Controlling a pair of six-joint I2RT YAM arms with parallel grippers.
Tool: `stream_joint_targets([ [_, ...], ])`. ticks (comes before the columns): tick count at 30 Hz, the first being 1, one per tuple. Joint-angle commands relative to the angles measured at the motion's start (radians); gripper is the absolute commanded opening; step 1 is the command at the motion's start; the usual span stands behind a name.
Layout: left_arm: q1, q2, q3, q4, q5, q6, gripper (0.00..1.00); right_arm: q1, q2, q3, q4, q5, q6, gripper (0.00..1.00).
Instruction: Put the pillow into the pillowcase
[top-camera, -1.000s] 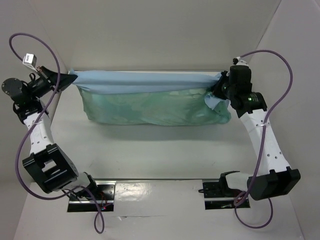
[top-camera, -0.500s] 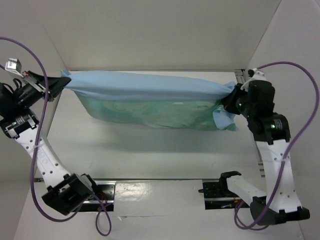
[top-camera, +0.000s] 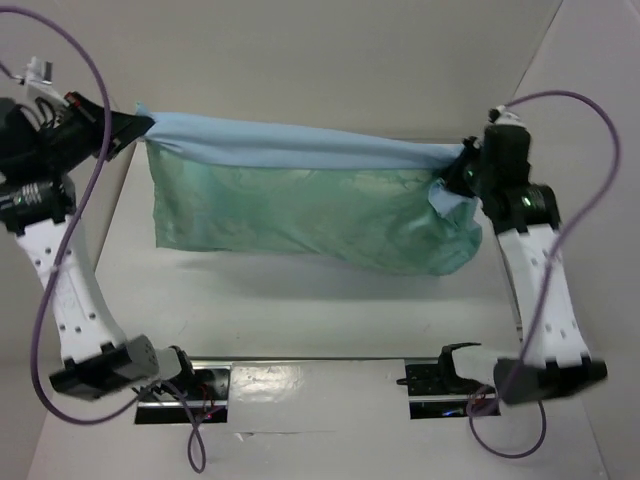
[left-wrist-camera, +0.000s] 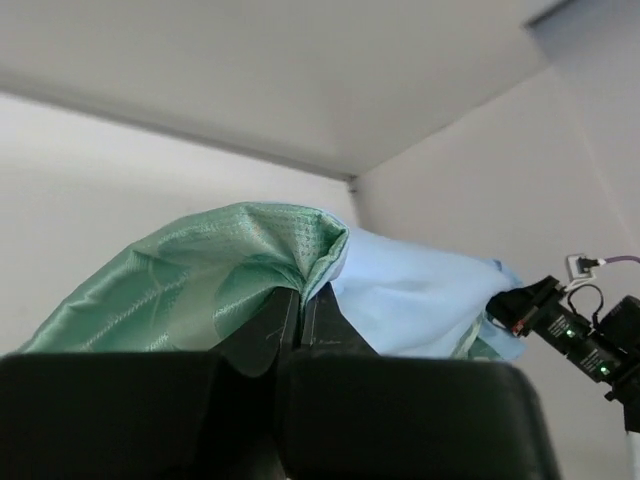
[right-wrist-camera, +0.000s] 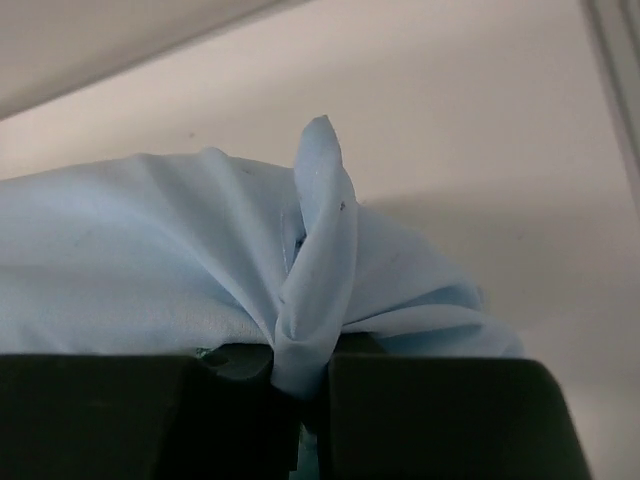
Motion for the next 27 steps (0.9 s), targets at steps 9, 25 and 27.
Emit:
stream_joint_targets([
  [9, -0.313, 0.545, 0.254, -0.427, -0.833, 0.424, 0.58, -0.012, 0.774, 0.656, 0.059, 0.247, -0.025, 0.84],
  [25, -0.172, 0.35, -0.205, -0.168, -0.684, 0.295, 0.71, -0.038, 0.31, -0.128, 0.352, -0.044, -0.01, 0.99],
  [27, -0.135, 0.327, -0.318, -0.129, -0.645, 0.251, 0.71, -0.038, 0.334, -0.151, 0.362, -0.101, -0.01, 0.99],
])
